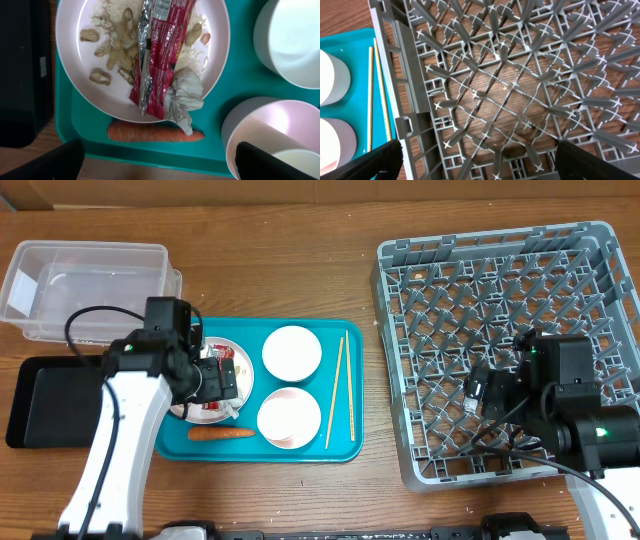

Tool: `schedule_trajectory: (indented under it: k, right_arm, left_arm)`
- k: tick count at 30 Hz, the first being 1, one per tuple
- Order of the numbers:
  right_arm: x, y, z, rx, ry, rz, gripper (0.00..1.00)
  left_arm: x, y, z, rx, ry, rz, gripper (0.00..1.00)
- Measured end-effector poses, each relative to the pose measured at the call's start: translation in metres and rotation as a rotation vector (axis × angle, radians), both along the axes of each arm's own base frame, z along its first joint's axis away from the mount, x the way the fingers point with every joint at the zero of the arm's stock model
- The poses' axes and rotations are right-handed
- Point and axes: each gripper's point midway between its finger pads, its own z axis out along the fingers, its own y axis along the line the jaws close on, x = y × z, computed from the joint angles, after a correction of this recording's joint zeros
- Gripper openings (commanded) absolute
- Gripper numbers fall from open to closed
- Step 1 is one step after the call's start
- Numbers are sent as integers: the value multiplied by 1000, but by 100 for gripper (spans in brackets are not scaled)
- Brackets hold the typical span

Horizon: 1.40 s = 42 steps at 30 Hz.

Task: Sort waste into correct bins and load items into the dishwasher
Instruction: 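Reach the left gripper to the plate and grasp the red wrapper, then carry the red wrapper left and drop it into the clear bin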

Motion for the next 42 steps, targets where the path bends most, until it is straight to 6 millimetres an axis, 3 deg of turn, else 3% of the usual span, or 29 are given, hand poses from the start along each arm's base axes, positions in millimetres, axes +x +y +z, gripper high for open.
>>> schedule_trajectory:
  k: [3,14,20,21,24,30,36,42]
  right_arm:
    - [0,0,0,0,2,-1,100]
    - [0,-1,0,-6,2,-3,100]
    - [0,-1,0,-6,2,-3,100]
    - [0,-1,0,-6,2,-4,100]
    - [0,-1,0,-6,2,-3,100]
    - [0,-1,0,-6,2,-3,100]
    - [0,-1,-1,-6,3,-3,100]
    - [0,-1,-1,-6,3,-3,100]
  left_arm:
    - [7,0,-16,0,37,5,83]
    - [39,3,-52,15,36,17,66]
    - [43,4,-74,25,79,17,26]
    - [44,5,-76,27,80,22,15]
    - [49,5,-76,29,63,19,4]
    - [49,8,-75,44,62,24,4]
    - [64,16,-41,90,38,32,4]
    - [109,37,45,146,-203,87,4]
